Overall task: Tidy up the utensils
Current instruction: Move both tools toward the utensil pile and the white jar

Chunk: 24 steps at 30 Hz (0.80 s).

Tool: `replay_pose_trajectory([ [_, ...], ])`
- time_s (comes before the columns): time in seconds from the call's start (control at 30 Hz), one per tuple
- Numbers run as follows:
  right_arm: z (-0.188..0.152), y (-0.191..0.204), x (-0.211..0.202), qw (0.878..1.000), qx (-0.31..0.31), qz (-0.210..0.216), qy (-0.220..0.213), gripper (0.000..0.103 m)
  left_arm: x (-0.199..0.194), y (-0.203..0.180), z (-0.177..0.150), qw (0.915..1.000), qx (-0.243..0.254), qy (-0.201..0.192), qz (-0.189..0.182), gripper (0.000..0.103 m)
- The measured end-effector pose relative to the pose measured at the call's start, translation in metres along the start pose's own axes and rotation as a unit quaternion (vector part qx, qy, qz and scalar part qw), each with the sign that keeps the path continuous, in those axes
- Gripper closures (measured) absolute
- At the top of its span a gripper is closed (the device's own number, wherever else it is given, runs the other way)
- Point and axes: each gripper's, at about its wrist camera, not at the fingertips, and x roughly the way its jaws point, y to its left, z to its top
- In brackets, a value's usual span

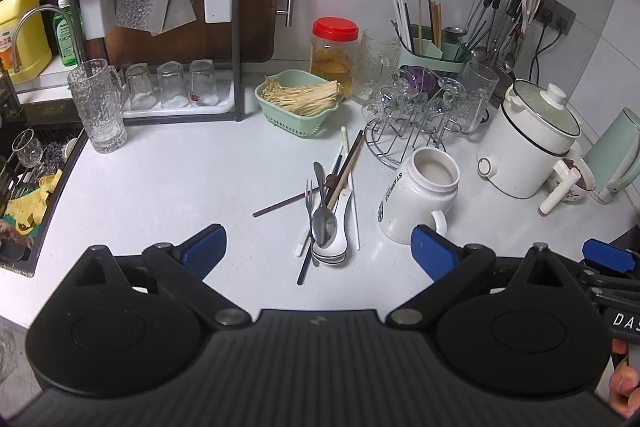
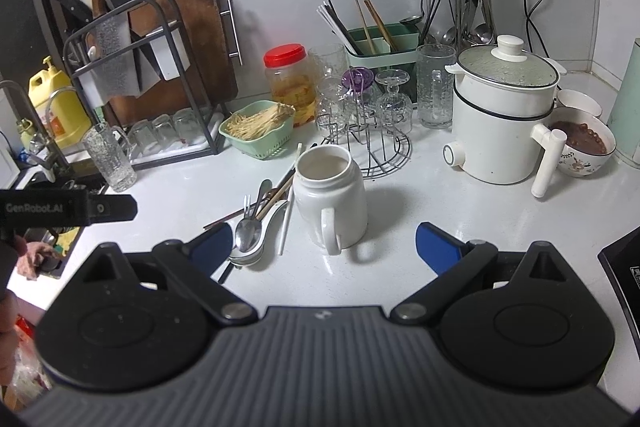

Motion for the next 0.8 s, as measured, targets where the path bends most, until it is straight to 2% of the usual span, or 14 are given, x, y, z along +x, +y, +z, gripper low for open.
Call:
replay_pose_trajectory([
  [0.37,-0.006,0.004,-0.003,1.0,-0.005,0.019,-0.006,0.005,-0.005,0.002,-0.005,0.9999,-0.005,0.003,0.008,0.003],
  [0.5,-0.008,0.006,-0.005,0.999,-0.013,0.042,-0.006,0.005,-0.006,0.0,-0.01,0.9999,-0.007,0.005,0.008,0.003],
  [0.8,-0.013,0.005,-0.004,0.999,-0.018,0.039,0.005,0.005,-0.004,-0.004,-0.018,0.9997,-0.009,0.018,0.011,0.003],
])
